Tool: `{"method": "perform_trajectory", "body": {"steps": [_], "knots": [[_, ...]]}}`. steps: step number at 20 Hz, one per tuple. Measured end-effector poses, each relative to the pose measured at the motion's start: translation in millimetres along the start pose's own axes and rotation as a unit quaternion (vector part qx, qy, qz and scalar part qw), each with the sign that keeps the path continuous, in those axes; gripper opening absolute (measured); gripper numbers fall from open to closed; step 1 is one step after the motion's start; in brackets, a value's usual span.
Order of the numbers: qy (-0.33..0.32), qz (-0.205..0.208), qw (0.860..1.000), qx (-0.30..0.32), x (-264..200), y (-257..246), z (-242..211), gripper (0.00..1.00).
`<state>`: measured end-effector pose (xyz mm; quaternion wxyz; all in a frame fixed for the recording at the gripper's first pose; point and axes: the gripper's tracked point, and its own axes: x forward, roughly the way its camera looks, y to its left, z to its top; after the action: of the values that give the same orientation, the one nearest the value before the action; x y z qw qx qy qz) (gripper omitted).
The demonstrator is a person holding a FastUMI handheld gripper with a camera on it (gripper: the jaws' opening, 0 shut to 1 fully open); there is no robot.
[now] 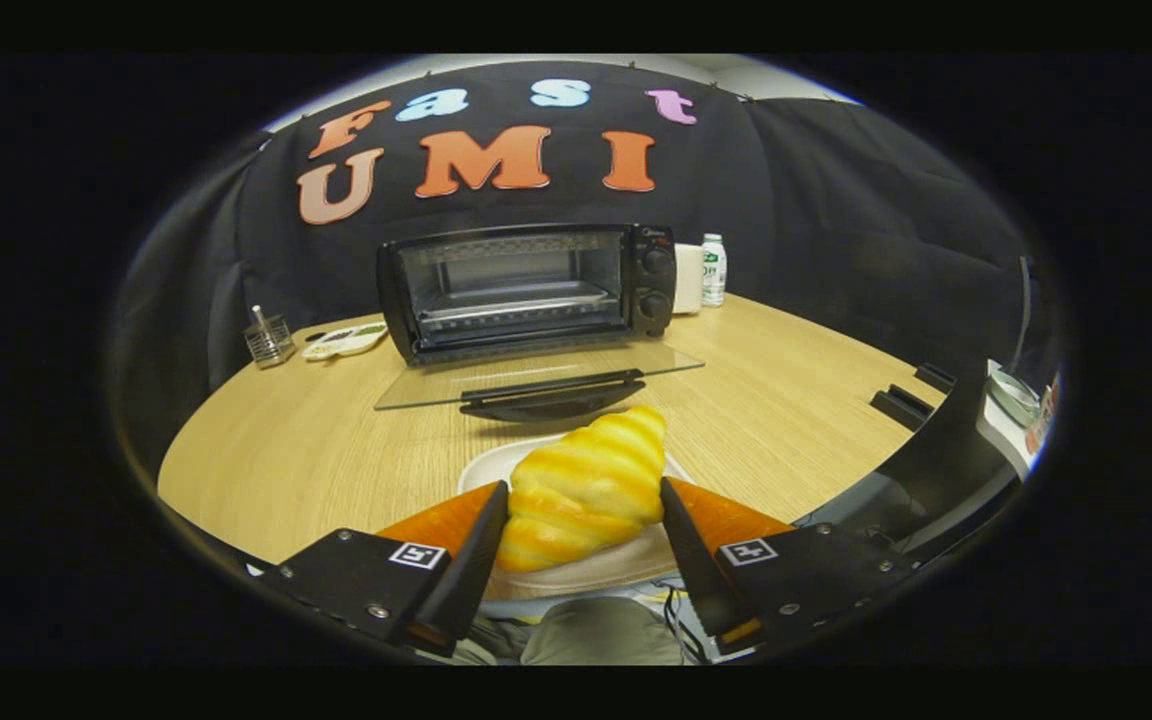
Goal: Open the toaster oven, put the food inside, and close the toaster oven door.
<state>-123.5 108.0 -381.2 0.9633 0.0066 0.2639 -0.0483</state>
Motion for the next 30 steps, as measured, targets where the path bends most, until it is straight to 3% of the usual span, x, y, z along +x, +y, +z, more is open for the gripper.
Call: {"method": "perform_trajectory", "body": {"steps": [8, 19, 25, 30], "knots": [[-0.049, 0.035, 0.998, 0.014, 13, 13, 68, 0.84], [-0.05, 0.145, 0.985, 0.085, 81, 81, 143, 0.84], [-0.025, 0.232, 0.954, 0.19, 119, 123, 167, 0.84], [-0.003, 0.264, 0.93, 0.258, 157, 133, 176, 0.84]]}}
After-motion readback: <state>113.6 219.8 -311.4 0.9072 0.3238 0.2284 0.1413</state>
